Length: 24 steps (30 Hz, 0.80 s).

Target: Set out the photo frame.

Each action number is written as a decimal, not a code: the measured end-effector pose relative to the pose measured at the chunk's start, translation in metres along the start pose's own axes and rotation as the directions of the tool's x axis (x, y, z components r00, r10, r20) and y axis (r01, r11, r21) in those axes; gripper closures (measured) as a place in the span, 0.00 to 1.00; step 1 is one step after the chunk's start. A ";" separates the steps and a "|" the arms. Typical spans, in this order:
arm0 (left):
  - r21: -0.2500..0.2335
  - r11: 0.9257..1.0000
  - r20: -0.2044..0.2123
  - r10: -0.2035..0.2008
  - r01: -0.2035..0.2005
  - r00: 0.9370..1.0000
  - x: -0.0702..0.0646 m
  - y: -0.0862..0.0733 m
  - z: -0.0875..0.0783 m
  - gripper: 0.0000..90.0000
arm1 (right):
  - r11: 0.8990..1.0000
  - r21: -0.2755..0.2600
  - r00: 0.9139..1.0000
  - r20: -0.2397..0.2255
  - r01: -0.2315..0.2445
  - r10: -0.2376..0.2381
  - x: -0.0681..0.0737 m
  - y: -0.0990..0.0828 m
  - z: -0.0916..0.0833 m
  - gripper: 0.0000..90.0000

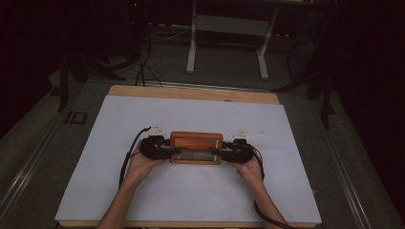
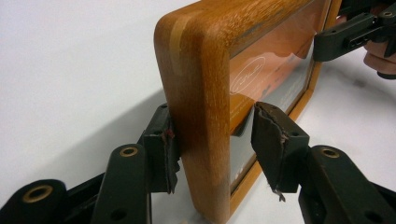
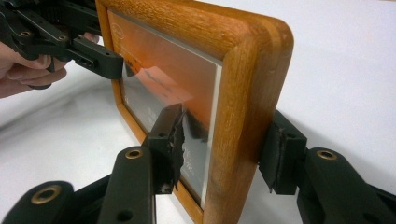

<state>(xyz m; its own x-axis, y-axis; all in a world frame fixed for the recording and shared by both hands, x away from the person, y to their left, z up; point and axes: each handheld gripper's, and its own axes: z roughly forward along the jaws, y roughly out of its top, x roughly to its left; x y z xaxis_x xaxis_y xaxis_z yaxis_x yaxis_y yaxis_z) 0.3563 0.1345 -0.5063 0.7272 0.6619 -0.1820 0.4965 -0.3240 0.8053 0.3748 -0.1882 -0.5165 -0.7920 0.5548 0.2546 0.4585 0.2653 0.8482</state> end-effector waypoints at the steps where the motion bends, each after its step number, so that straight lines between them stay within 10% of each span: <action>1: 0.001 1.000 0.000 0.000 0.000 1.000 0.000 0.000 0.000 0.59 | 1.000 -0.001 1.000 0.001 0.001 -0.001 0.000 0.000 0.000 0.60; 24: -0.032 0.999 -0.061 -0.029 0.027 0.998 0.008 0.001 -0.028 0.43 | 0.998 0.007 0.996 0.064 0.068 -0.069 0.006 0.006 -0.017 0.41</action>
<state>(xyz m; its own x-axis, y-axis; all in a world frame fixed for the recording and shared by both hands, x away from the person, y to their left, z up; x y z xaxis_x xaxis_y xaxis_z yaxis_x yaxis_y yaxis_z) 0.3489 0.1583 -0.4908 0.6826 0.7107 -0.1703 0.5003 -0.2845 0.8178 0.3656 -0.1970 -0.5020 -0.7943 0.5845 0.1655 0.4059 0.3079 0.8605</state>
